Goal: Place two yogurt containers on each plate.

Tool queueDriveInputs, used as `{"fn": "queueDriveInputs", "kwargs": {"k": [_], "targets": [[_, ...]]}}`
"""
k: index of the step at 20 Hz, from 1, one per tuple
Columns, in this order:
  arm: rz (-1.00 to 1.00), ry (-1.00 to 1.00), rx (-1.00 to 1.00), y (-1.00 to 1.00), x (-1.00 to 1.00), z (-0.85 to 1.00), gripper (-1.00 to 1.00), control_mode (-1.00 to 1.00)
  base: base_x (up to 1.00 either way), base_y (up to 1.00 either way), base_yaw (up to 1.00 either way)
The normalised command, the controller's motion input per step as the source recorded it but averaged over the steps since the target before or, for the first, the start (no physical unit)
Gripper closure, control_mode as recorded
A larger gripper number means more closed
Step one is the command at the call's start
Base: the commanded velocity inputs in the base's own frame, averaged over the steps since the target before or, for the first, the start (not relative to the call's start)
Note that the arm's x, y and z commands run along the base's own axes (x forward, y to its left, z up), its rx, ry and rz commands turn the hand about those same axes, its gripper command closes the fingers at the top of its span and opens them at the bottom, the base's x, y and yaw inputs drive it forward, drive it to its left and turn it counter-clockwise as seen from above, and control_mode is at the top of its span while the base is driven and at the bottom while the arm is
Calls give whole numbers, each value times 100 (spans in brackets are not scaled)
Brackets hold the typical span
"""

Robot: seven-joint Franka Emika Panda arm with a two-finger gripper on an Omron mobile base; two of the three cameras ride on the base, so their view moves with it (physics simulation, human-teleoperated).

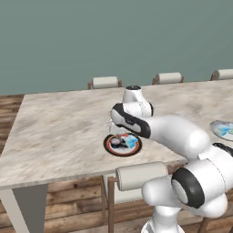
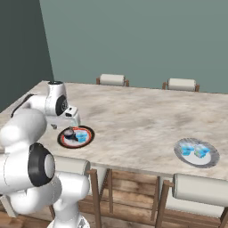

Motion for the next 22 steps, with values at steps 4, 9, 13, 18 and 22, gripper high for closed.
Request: {"fn": "queueDriveInputs", "kwargs": {"k": [4,9,13,18,22], "targets": [[0,-15,11,-51,-99,11,-100,-100,0,0,0],[0,-11,2,-40,-82,26,-100,-100,0,0,0],[5,-5,0,-33,-61,61,-100,-100,0,0,0],[2,-13,0,-20,-82,75,-100,-100,0,0,0],[3,-13,0,-2,-55,77,-100,-100,0,0,0]]}}
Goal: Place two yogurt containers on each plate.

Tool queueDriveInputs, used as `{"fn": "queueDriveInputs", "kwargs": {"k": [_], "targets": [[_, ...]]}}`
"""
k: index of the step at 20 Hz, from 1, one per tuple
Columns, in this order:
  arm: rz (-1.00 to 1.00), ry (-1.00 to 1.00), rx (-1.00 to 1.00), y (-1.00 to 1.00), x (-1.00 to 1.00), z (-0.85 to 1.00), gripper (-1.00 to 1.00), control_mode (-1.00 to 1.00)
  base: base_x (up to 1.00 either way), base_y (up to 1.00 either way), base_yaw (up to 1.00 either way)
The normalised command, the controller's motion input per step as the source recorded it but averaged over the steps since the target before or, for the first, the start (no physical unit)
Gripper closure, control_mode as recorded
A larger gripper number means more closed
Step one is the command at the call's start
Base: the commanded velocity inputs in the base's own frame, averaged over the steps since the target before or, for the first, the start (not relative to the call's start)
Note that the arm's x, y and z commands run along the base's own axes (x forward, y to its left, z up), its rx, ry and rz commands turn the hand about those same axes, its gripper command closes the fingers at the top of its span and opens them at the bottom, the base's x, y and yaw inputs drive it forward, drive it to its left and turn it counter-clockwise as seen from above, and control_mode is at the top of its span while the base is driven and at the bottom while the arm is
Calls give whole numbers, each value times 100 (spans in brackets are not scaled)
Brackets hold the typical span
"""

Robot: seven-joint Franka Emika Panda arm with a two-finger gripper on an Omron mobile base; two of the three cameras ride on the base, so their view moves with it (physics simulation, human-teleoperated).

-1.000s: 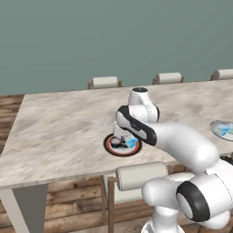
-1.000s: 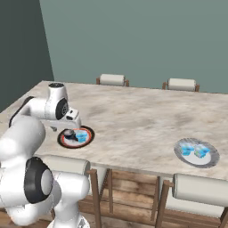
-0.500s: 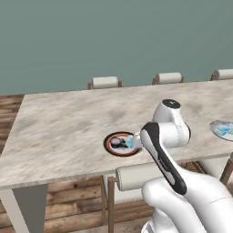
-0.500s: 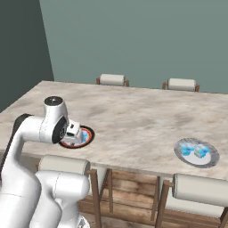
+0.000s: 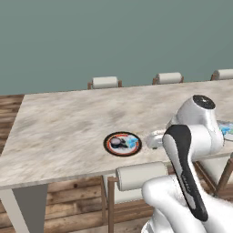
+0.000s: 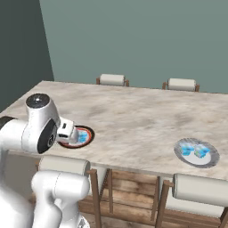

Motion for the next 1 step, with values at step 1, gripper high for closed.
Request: {"fn": "queueDriveInputs", "kwargs": {"k": [1], "targets": [[2,-14,0,0,-51,70,-100,-100,0,0,0]]}}
